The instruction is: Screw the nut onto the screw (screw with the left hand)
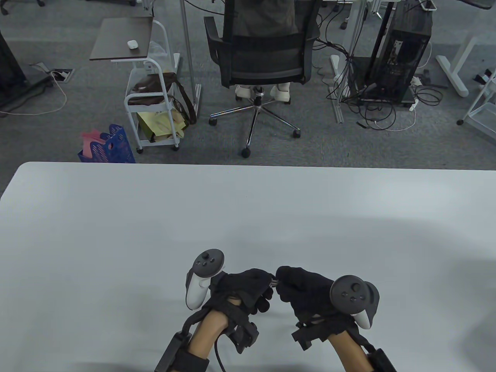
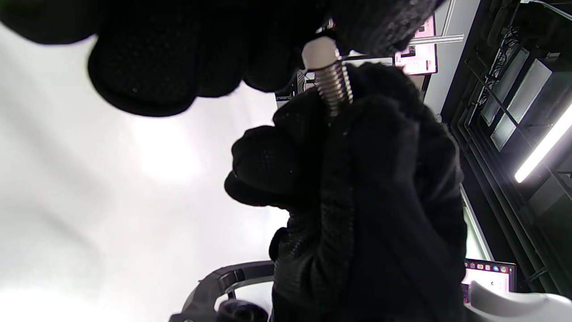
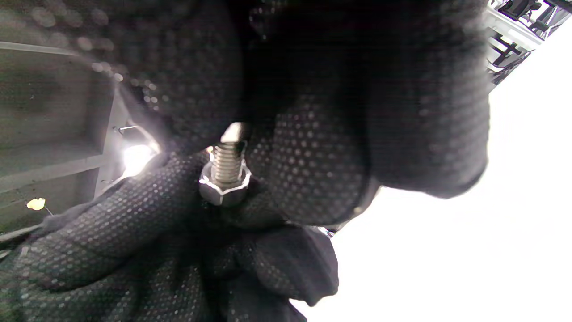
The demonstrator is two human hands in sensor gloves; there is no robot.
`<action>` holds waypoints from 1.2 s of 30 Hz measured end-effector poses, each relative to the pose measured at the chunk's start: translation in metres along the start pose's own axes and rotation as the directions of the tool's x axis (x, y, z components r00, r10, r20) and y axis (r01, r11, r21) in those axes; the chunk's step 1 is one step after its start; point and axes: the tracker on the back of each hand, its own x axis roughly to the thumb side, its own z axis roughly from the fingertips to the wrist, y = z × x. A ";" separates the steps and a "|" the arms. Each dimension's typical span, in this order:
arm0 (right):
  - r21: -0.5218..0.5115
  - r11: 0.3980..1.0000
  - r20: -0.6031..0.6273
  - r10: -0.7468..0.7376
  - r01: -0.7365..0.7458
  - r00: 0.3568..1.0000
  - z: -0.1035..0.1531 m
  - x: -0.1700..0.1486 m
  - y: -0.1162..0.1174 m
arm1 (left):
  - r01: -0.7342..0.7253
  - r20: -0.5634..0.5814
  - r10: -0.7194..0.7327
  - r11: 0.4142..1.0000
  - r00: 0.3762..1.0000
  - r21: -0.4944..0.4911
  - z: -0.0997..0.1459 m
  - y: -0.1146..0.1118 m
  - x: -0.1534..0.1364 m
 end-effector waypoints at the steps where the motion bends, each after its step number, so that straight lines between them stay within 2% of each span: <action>1: 0.000 1.000 0.000 0.000 0.000 1.000 0.000 0.000 0.000 | 0.005 -0.002 -0.005 1.000 1.000 -0.010 0.000 0.000 0.001; 5: -0.001 1.000 -0.003 0.000 0.000 1.000 0.000 -0.001 0.000 | -0.019 -0.006 0.018 0.999 1.000 -0.044 0.001 -0.001 -0.001; 9: -0.004 1.000 -0.003 -0.002 0.002 1.000 0.000 0.000 0.000 | -0.021 -0.017 0.021 1.000 1.000 0.008 0.002 0.001 -0.003; 16: 0.002 1.000 -0.004 -0.004 0.004 1.000 0.000 0.000 0.001 | -0.042 -0.006 0.042 0.995 0.999 -0.090 0.000 -0.002 0.000; 18: -0.001 1.000 -0.004 -0.002 0.002 1.000 0.000 0.000 0.000 | -0.065 -0.010 0.065 0.995 0.998 -0.071 0.001 -0.001 -0.003; 21: -0.001 1.000 -0.005 -0.002 0.002 1.000 -0.001 0.000 0.000 | -0.048 -0.026 0.049 0.999 0.998 0.012 0.001 0.001 -0.005; 29: -0.014 0.999 -0.020 -0.037 0.036 0.999 0.000 -0.001 -0.001 | -0.050 0.014 0.051 0.996 0.999 -0.074 0.001 -0.002 0.002; 36: 0.009 1.000 -0.021 -0.015 0.015 1.000 -0.001 -0.002 0.002 | -0.040 -0.012 0.040 0.999 0.999 0.002 0.000 0.000 -0.002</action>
